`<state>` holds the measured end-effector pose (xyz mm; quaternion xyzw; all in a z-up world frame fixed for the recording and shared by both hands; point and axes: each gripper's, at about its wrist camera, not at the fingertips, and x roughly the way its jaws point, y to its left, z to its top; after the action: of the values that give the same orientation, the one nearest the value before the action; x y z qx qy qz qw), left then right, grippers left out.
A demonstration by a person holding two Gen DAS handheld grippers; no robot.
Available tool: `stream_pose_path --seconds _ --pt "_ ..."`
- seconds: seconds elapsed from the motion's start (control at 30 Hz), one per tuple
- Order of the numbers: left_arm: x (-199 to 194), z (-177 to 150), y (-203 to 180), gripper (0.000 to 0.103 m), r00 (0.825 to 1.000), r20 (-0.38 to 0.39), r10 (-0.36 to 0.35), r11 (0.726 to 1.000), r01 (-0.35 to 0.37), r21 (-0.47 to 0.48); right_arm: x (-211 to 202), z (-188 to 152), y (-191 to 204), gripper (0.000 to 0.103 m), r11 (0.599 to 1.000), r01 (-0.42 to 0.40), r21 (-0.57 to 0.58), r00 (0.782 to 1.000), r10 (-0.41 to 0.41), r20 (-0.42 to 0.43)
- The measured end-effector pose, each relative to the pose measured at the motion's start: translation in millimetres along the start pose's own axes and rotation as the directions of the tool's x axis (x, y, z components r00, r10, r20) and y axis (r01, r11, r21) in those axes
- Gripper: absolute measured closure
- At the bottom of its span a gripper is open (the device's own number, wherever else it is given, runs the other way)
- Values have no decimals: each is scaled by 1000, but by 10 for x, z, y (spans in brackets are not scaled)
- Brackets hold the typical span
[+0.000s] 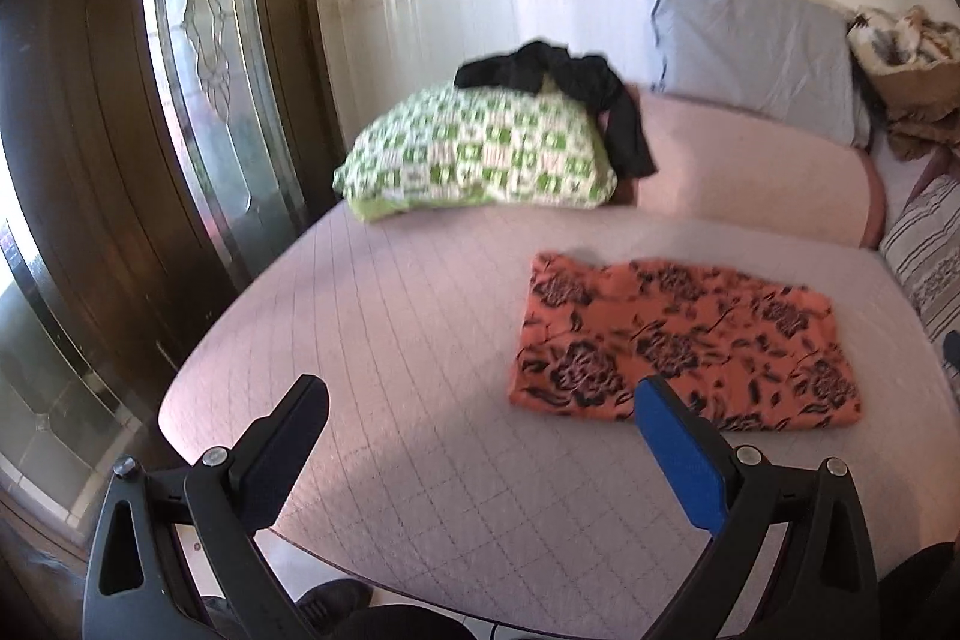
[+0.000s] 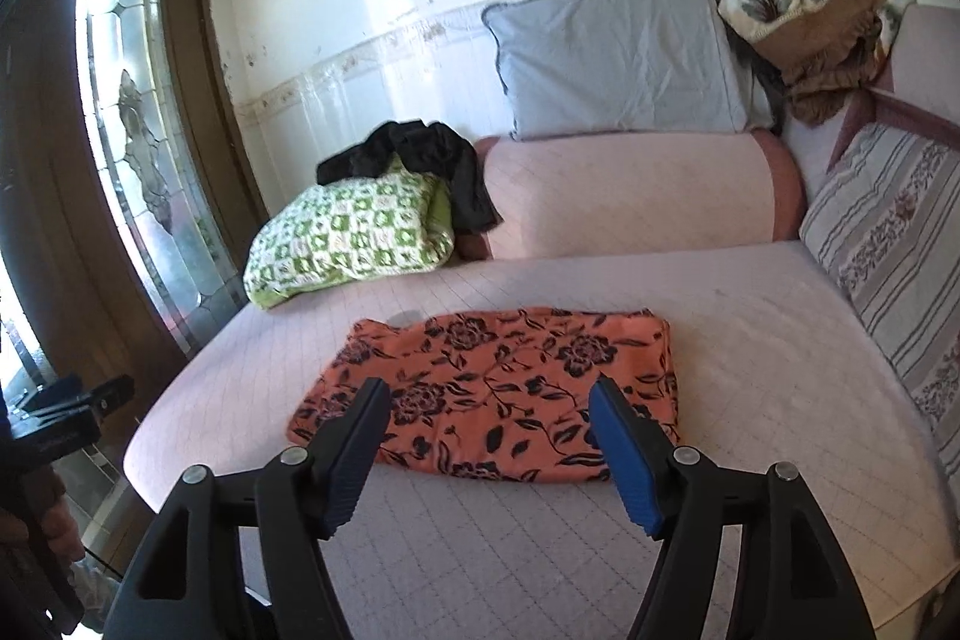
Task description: Fold small clothes
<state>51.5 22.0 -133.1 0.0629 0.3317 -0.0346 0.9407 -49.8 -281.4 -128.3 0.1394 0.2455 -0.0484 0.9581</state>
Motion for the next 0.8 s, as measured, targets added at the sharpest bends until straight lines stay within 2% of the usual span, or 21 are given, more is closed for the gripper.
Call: stream_pose_path --seconds 0.07,0.13,0.2,0.23,0.27,0.33,0.37,0.4,0.47,0.5,0.57,0.6,0.7,0.8 --pt "252 -36 17 2 998 -59 -31 999 30 -18 220 -17 -155 30 999 -7 31 999 8 -39" --pt "560 -68 19 2 982 -154 -107 994 101 -44 424 -33 -319 30 997 -33 69 996 39 -85" --pt "927 -137 28 2 950 -269 -160 985 135 -109 741 -94 -623 30 985 -63 164 984 89 -157" --pt "1136 -189 17 2 925 -319 -206 974 162 -161 874 -138 -786 30 971 -75 228 976 118 -184" --pt "1264 -216 2 2 909 -345 -231 966 173 -191 976 -180 -932 30 952 -87 292 968 150 -201" --pt "1509 -254 -75 2 882 -392 -261 956 181 -231 1185 -298 -1266 30 893 -89 441 946 214 -242" --pt "1617 -268 -129 3 870 -405 -280 951 194 -241 1310 -394 -1491 30 840 -83 537 930 259 -261" --pt "1678 -271 -177 5 866 -407 -290 947 198 -254 1361 -434 -1598 30 812 -84 578 924 280 -259" --pt "1821 -253 -288 17 855 -413 -313 939 213 -270 1482 -556 -1894 30 732 -59 679 920 304 -248" --pt "1896 -254 -344 18 846 -422 -327 934 221 -280 1518 -586 -1966 29 707 -54 705 917 314 -245" --pt "2022 -261 -437 21 827 -446 -343 926 218 -307 1635 -692 -2140 29 621 -53 782 906 359 -223" --pt "2062 -257 -468 21 820 -454 -349 923 217 -317 1675 -736 -2191 29 591 -51 805 905 368 -213" --pt "2102 -328 -452 21 803 -457 -381 902 216 -373 1733 -844 -2264 29 539 -25 842 899 380 -216" --pt "2173 -415 -346 21 800 -462 -383 886 177 -428 1712 -987 -2261 29 485 -22 874 896 397 -198"
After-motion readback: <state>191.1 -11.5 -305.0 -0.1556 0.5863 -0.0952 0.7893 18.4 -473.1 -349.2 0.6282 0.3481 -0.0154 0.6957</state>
